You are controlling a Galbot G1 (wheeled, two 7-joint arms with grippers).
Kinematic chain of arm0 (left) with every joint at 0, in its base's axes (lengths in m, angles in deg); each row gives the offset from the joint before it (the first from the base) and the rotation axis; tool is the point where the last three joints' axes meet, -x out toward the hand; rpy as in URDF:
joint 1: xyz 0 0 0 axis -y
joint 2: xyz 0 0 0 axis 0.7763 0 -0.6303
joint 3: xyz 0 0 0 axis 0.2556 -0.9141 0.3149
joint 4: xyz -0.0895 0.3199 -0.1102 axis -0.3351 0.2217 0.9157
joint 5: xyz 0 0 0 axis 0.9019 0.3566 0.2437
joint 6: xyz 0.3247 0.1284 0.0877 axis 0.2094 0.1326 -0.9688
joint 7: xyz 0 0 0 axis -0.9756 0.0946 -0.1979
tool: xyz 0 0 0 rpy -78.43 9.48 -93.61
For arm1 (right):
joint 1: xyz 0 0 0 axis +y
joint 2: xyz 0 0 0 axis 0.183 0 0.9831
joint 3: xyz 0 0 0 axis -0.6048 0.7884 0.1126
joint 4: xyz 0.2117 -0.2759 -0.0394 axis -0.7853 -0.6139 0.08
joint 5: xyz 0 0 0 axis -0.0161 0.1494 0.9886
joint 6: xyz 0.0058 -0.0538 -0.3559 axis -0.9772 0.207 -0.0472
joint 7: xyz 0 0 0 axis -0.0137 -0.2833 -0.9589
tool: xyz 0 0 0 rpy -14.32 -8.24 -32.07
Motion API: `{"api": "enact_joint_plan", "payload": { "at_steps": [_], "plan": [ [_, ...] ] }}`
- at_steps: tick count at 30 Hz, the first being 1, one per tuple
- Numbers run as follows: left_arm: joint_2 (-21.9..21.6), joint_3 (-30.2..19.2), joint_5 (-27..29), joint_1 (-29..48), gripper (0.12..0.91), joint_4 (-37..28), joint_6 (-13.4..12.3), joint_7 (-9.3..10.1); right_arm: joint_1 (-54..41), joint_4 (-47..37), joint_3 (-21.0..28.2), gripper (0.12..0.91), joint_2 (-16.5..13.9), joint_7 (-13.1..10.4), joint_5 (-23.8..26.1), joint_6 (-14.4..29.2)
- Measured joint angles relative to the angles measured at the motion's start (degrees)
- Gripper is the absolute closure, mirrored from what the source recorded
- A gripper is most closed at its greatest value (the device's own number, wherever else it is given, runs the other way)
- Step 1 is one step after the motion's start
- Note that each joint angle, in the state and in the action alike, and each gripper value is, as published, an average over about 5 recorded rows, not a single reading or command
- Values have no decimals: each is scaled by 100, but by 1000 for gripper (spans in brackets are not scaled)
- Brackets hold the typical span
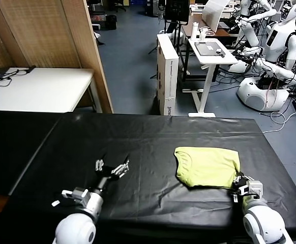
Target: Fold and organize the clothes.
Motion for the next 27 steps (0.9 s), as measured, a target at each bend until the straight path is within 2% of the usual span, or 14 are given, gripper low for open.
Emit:
{"api": "enact_joint_plan", "payload": {
  "at_steps": [2, 4, 8, 12, 15, 18, 21, 25, 27],
  "plan": [
    [23, -20, 17, -4, 123, 4, -5, 0, 17, 2, -32, 840, -31, 151, -2, 58],
    [46, -38, 32, -13, 123, 8, -11, 1, 50, 32, -75, 751, -70, 339, -6, 119],
    [64, -57, 17, -31, 123, 15, -12, 13, 148, 165, -200, 507, -167, 689, -81, 164],
    [12, -45, -111, -35, 123, 44, 3, 64, 272, 354, -390, 253, -330, 914, -305, 79],
    [-70, -12, -221, -55, 123, 87, -66, 193, 394, 517, -596, 145, -523, 996, -521, 125],
    [-199, 60, -302, -121, 123, 154, -172, 388, 539, 646, -792, 122, -711, 1031, -826, 398],
    [-393, 192, -338, -241, 123, 259, -189, 548, 710, 738, -880, 119, -817, 1073, -1082, 1000],
    [-705, 457, -419, -511, 123, 412, -158, 673, 976, 870, -870, 118, -821, 1138, -1061, 1953],
    [-850, 616, -517, -685, 123, 491, -183, 731, 1122, 946, -840, 118, -783, 1149, -924, 2287]
  ]
}}
